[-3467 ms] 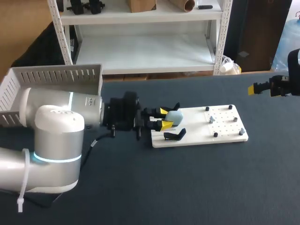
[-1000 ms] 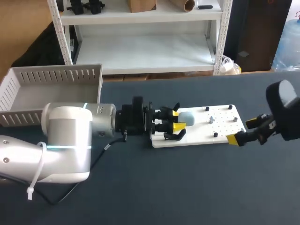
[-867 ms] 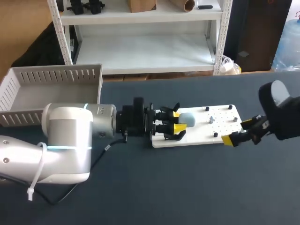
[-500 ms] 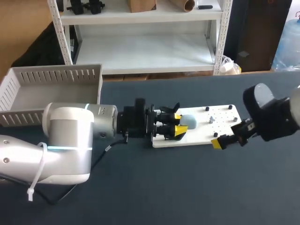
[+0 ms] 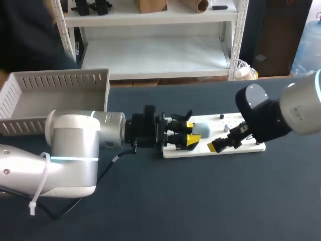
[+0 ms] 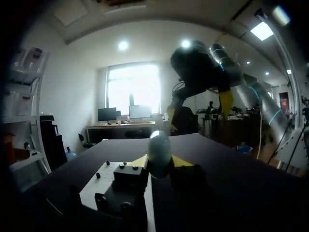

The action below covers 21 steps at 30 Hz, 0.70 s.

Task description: Pick up each earbud case from the left stands, insert the matching earbuds, close the lid, and place the case in the box.

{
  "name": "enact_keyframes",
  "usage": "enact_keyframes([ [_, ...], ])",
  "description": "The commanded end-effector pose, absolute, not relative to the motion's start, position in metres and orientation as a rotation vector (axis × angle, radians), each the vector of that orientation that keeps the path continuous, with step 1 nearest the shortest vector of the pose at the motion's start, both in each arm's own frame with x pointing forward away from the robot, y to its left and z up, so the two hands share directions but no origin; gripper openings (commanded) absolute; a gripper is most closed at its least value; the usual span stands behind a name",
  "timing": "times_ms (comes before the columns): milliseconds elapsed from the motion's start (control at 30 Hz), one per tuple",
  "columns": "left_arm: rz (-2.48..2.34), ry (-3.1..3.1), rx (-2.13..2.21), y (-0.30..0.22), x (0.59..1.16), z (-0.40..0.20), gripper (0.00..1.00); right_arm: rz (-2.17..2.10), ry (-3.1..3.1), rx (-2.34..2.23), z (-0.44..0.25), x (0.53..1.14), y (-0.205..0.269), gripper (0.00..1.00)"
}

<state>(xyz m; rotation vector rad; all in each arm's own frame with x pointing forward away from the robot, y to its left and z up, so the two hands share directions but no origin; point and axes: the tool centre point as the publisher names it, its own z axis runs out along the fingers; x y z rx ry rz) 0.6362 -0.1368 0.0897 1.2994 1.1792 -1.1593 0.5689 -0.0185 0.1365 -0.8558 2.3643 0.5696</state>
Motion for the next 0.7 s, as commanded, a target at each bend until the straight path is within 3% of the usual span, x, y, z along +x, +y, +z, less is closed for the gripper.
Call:
enact_keyframes([
  [33,-1.161,1.177,1.300,-0.137,0.637,0.089,0.00,0.400,2.377,-0.788,0.131,0.577,-0.008,1.00],
  [700,-1.161,1.177,1.300,-0.137,0.637,0.089,0.00,0.394,2.435,-0.719,0.120,0.610,-0.004,1.00],
])
